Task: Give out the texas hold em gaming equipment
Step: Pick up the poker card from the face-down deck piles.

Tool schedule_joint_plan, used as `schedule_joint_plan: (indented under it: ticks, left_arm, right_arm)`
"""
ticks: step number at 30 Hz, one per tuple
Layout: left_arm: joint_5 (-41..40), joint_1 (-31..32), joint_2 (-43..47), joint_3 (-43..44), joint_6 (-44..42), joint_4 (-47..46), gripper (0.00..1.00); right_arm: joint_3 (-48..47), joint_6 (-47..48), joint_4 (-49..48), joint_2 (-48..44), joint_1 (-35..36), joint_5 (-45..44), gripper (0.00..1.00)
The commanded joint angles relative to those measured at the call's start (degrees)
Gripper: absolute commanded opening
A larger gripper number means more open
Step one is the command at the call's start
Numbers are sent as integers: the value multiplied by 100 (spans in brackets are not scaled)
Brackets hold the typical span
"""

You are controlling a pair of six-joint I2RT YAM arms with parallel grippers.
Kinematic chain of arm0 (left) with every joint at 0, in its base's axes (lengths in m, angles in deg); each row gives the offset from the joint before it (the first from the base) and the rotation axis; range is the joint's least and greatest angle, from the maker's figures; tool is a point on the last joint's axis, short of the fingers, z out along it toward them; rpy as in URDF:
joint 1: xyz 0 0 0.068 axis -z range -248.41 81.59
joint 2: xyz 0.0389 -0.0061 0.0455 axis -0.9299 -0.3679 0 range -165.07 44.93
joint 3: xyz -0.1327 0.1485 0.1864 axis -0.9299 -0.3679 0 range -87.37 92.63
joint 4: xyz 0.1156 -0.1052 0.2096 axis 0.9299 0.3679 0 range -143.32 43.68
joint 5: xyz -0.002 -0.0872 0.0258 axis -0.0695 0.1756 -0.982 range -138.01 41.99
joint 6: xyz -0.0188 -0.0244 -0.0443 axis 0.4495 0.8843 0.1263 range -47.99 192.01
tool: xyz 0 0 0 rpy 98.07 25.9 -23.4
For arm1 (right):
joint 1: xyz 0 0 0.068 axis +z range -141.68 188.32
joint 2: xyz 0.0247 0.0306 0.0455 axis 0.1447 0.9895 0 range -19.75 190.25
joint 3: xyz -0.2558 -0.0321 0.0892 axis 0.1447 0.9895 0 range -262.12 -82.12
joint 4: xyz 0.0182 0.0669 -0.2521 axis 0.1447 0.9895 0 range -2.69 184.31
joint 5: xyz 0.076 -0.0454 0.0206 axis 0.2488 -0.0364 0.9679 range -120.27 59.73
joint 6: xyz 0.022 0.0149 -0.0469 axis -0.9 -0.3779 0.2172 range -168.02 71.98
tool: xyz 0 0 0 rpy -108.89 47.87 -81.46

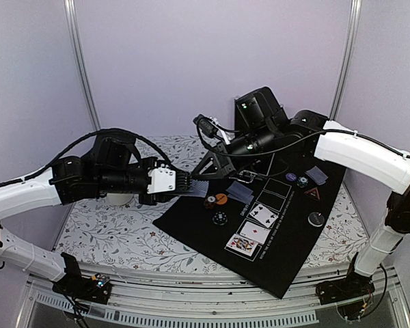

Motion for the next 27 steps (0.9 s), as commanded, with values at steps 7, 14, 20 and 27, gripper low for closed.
schedule_joint_plan:
  ticks: [7, 14, 20, 27]
  left_arm:
    - [-15, 101, 108, -154, 36, -188, 45]
    - [-16, 104, 104, -137, 41, -187, 45]
    - [-15, 97, 93, -136, 36, -188, 45]
    - [-28, 100, 73, -169, 33, -222, 45]
  right_arm:
    - [-42, 124, 99, -537, -50, -725, 2]
    - [66, 146, 96, -714, -119, -824, 2]
    - [80, 240, 237, -728, -186, -780, 2]
    - [135, 302, 245, -813, -334, -702, 2]
